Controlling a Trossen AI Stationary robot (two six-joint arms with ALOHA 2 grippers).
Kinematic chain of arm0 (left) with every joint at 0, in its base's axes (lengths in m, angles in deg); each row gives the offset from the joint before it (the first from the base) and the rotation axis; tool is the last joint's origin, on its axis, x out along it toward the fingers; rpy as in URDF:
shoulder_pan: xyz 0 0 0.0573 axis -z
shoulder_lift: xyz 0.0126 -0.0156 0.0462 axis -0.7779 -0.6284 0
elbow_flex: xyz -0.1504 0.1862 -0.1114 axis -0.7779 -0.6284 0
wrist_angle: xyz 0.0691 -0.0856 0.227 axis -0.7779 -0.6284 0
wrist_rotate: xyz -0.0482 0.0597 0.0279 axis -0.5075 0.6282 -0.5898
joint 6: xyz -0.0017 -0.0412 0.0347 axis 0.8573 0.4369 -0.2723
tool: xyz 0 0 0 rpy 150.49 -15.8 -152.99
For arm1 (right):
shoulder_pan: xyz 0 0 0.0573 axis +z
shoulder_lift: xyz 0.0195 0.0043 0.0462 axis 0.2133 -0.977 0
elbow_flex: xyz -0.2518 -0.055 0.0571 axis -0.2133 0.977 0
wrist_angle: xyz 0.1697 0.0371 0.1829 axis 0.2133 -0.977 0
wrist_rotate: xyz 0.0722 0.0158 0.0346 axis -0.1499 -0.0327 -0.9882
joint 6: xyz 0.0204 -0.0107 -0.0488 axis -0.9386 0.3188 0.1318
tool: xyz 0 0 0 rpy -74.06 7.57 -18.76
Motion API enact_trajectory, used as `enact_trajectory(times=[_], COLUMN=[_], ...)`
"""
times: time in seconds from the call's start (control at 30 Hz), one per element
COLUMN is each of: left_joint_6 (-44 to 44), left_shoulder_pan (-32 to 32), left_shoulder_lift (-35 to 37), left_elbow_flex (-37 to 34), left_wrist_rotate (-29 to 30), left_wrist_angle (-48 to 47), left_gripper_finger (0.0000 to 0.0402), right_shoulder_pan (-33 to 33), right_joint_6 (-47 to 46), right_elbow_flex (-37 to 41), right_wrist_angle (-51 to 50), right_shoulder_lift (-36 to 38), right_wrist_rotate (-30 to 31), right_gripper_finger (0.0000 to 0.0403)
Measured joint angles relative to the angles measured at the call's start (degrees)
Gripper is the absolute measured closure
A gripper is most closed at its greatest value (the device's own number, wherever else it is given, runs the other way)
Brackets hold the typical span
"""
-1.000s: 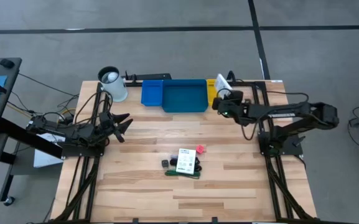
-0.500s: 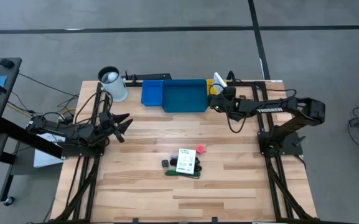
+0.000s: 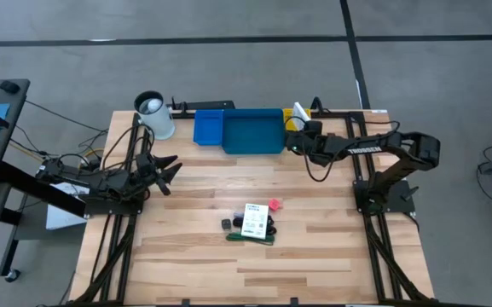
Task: Pick and place items into bin
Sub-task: Put the right white card reader box into the yellow bin
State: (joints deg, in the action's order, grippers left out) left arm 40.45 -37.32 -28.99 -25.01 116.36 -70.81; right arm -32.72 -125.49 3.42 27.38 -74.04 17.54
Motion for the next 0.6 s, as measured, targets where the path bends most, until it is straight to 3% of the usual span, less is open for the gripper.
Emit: enact_trajectory(times=[0.23,0.6], left_joint_6=[0.0,-0.01], left_shoulder_pan=[-0.01,-0.01], left_shoulder_lift=[0.01,-0.01], left_elbow_flex=[0.01,0.0], left_wrist_rotate=[0.0,0.0], left_wrist_angle=[0.0,0.0], left_gripper_finger=[0.022,0.022], right_shoulder_pan=[0.0,0.0], right_joint_6=[-0.01,-0.03], right_elbow_flex=[0.0,0.02], right_wrist_angle=[0.01,0.01], right_shoulder_lift=[0.02,0.07], right_wrist_rotate=[-0.16,-0.2], right_gripper_finger=[0.0344,0.0307])
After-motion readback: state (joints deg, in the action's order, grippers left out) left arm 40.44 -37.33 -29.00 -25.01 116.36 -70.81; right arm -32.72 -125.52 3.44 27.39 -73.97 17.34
